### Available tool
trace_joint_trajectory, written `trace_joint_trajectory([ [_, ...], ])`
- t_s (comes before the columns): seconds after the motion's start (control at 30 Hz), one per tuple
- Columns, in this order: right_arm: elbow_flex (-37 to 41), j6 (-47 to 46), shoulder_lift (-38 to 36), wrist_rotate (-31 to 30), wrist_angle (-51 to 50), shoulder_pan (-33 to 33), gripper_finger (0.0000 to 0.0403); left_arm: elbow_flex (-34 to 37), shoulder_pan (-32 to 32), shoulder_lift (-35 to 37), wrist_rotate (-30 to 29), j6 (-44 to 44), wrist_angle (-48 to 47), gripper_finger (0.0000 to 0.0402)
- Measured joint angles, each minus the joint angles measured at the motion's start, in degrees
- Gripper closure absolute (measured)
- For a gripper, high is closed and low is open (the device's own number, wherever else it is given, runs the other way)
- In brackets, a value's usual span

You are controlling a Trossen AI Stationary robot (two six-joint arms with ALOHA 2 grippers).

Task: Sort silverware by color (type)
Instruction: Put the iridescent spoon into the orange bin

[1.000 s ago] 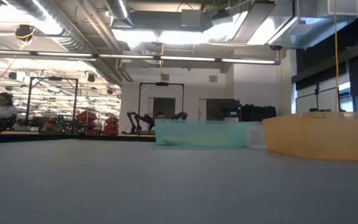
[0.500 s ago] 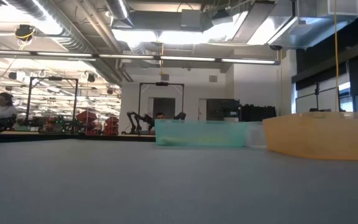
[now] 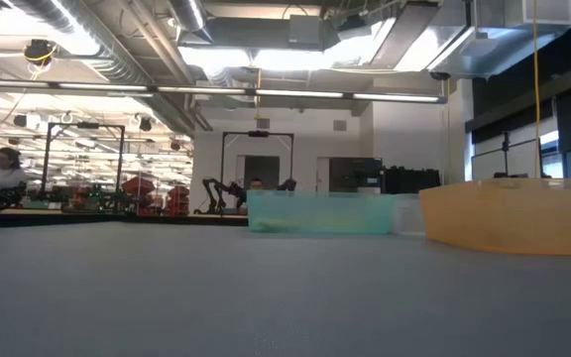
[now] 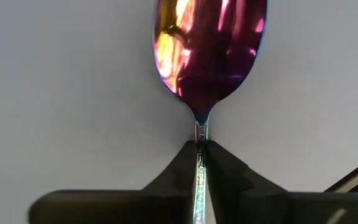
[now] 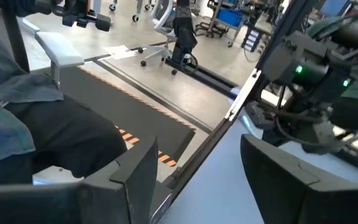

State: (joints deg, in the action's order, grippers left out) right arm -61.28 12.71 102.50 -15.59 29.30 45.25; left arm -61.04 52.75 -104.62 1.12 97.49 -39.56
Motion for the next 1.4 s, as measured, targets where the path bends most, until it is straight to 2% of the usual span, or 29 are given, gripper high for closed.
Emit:
trace_joint_trajectory([
  [0.07,0.0,-1.4,0.0,-0.04,-0.66,-0.02,0.0182,0.01,0.0,-0.02,-0.15,-0.55,0.04,0.0391],
  [0.23,0.02,-5.18,0.0,-1.15,-0.49,-0.03,0.0182,0.03,-0.09,0.13,-1.97,-3.96,0.27,0.0385],
  [0.5,0.02,-11.56,0.0,-10.9,-0.06,-0.82,0.0182,0.09,-0.09,0.48,-7.5,-9.74,0.86,0.0385],
  [0.6,0.02,-15.65,0.0,-14.27,-2.14,-1.87,0.0171,0.11,-0.12,0.4,-11.71,-11.53,1.24,0.0385],
  [0.8,0.04,-21.56,0.0,-16.9,-9.2,-4.77,0.0114,0.27,-0.82,0.2,-23.63,-18.24,2.46,0.0385],
  [0.97,0.04,-22.38,0.32,-16.84,-12.17,-7.68,0.0085,0.27,-1.74,0.21,-43.55,-26.19,7.17,0.0385],
  [1.07,0.04,-23.9,1.16,-16.6,-13.23,-9.32,0.0084,0.27,-1.89,0.24,-53.63,-32.15,13.92,0.0385],
  [1.3,0.07,-25.46,1.7,-15.17,-11.38,-10.95,0.0108,0.11,-1.98,-1.12,-70.87,-43.66,31.64,0.0385],
  [1.4,0.07,-21.2,1.7,-15.32,-6.77,-10.8,0.0119,0.11,-2.71,-3.96,-73.53,-48.03,38.68,0.0385],
])
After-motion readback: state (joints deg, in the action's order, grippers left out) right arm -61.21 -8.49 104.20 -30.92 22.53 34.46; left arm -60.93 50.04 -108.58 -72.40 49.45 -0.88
